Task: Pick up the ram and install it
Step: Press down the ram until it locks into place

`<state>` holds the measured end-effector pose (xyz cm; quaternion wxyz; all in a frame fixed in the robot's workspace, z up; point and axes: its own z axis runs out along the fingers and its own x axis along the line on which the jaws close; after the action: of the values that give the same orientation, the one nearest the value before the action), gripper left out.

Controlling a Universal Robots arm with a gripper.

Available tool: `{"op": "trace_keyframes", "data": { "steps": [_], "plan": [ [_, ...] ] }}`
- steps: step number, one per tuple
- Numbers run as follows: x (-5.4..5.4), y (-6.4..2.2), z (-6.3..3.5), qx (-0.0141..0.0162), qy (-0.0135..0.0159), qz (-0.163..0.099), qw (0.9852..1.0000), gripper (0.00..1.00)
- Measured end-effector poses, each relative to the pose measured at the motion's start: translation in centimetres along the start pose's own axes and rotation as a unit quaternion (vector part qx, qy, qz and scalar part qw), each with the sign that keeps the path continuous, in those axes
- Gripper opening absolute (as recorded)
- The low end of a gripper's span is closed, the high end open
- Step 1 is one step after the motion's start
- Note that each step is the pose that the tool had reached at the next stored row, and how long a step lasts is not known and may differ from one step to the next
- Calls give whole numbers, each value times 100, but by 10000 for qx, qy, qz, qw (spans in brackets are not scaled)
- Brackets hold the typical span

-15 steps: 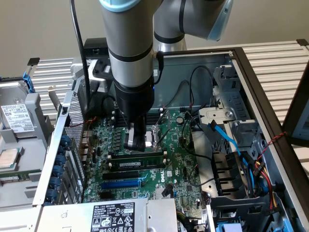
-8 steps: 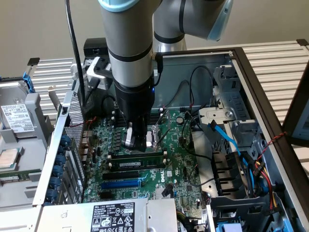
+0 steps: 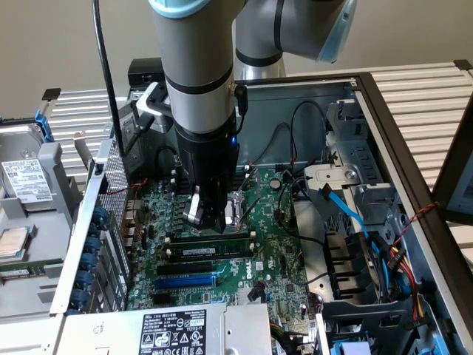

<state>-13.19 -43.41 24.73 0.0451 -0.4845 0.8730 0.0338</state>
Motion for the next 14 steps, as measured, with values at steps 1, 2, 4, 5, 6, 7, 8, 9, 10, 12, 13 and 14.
{"op": "trace_keyframes", "data": {
  "steps": [1, 2, 4, 5, 6, 7, 8, 9, 10, 12, 13, 14],
  "plan": [
    [0, 0, 0, 9, -1, 80, 10000, 11],
    [0, 0, 0, 17, -2, 149, 9999, 11],
    [0, 0, 0, 28, -2, 280, 9996, 11],
    [0, 0, -1, 30, 0, 340, 9994, 11],
    [0, 0, 0, 27, 5, 396, 9992, 11],
    [0, 0, 0, 19, 13, 445, 9990, 11],
    [1, 0, 0, 8, 23, 496, 9988, 11],
    [0, 0, 0, -4, 34, 541, 9985, 11],
    [1, -1, 0, -19, 47, 584, 9983, 11],
    [2, -1, -2, -51, 75, 673, 9977, 11],
    [2, -1, -2, -68, 90, 718, 9974, 11],
    [3, -2, -2, -83, 102, 759, 9970, 11]
  ]
}}
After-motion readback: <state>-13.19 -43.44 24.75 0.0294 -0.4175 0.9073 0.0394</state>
